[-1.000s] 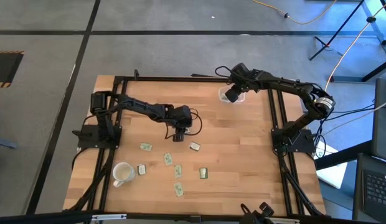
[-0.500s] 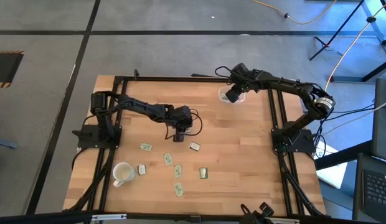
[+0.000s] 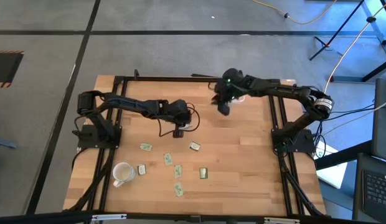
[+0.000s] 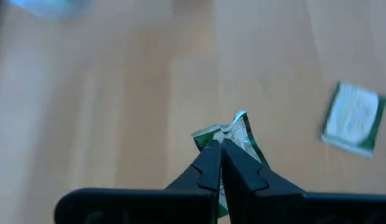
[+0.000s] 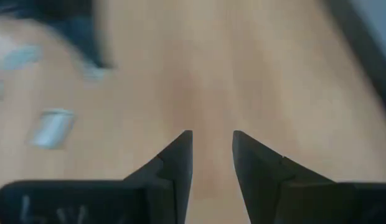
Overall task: Pick and place Stevia / Truvia into bins
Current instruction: Put the dark green truvia packet into the transparent container
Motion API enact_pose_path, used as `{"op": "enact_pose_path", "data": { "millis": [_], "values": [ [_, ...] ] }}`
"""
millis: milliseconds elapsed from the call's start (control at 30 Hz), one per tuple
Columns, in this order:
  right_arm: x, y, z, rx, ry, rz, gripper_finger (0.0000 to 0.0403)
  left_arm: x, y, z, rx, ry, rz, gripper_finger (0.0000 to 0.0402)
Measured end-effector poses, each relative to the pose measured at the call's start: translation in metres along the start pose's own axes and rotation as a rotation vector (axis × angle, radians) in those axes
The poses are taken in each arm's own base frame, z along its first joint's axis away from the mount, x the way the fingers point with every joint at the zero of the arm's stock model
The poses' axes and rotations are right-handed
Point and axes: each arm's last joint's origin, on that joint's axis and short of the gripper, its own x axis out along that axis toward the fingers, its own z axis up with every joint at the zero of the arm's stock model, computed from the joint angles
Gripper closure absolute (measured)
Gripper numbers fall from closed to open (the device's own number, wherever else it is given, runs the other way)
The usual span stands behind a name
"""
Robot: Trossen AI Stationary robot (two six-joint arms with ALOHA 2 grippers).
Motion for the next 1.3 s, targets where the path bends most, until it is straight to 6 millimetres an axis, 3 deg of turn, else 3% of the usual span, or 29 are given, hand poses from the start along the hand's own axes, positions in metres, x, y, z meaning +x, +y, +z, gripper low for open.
{"op": "enact_pose_path", "data": {
  "millis": [200, 467, 633, 1300],
  "values": [
    [0.011, 0.033, 0.011, -0.102, -0.042, 0.027, 0.0286, -0.023, 0.005, 0.016, 0.041, -0.083, 0.25, 0.0397],
    [0.018, 0.064, 0.027, -0.206, -0.165, 0.054, 0.0286, -0.037, -0.007, 0.042, 0.198, -0.211, 0.593, 0.0397],
    [0.019, 0.067, 0.028, -0.16, -0.164, -0.075, 0.0286, -0.042, -0.016, 0.05, 0.231, -0.252, 0.687, 0.0399],
    [0.017, 0.068, 0.037, -0.175, -0.26, -0.086, 0.0286, -0.047, -0.033, 0.053, 0.32, -0.197, 0.803, 0.0399]
  ]
}}
